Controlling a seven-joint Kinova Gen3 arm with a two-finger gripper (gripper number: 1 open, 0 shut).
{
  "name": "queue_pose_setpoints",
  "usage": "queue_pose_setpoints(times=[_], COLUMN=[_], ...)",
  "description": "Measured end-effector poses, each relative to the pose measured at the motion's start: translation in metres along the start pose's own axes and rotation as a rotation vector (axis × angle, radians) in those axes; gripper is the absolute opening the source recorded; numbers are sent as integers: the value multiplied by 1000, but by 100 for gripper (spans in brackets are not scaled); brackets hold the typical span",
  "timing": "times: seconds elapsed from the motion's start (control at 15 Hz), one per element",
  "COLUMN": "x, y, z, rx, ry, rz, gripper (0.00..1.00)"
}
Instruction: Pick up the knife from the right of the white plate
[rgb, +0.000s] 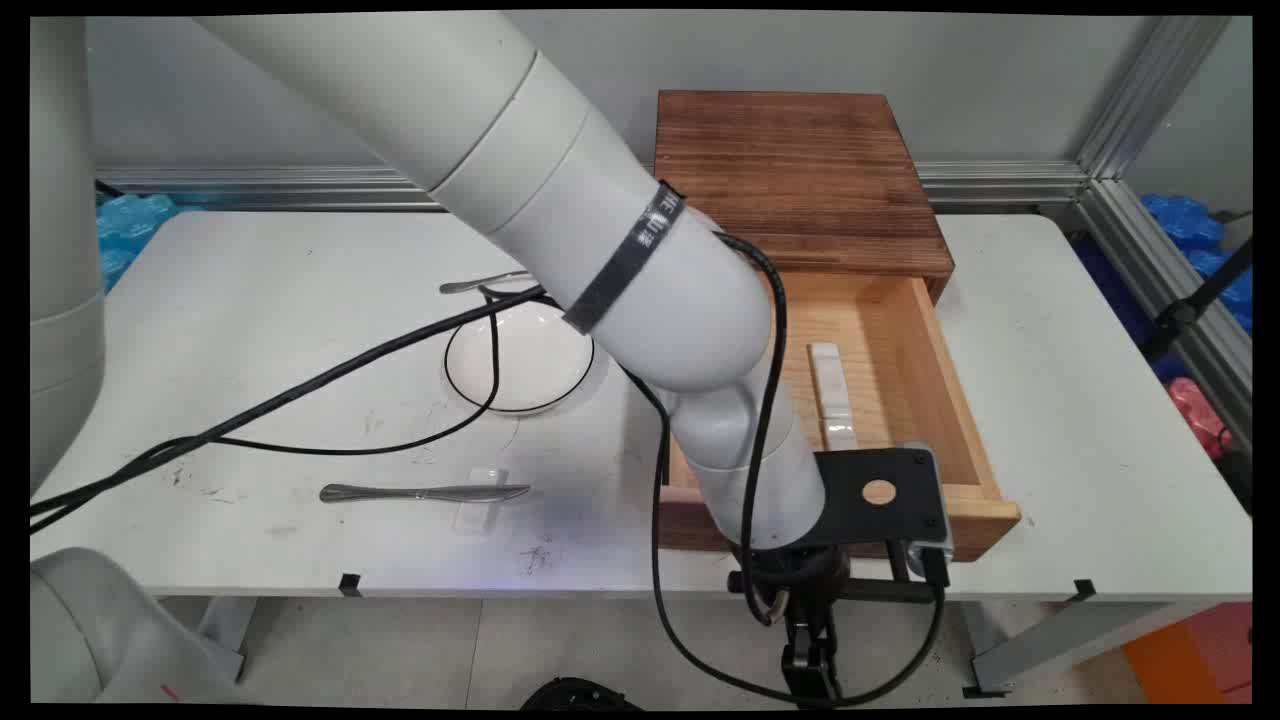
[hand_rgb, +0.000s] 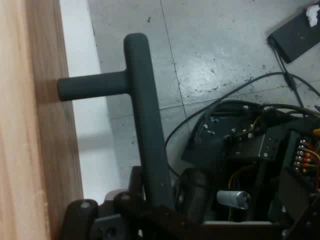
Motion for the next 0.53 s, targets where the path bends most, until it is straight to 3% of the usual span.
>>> queue_pose_setpoints(times=[0.53], x=[4], y=[2], z=[-13], rx=[37], ry=[15], rz=[50], gripper=[100])
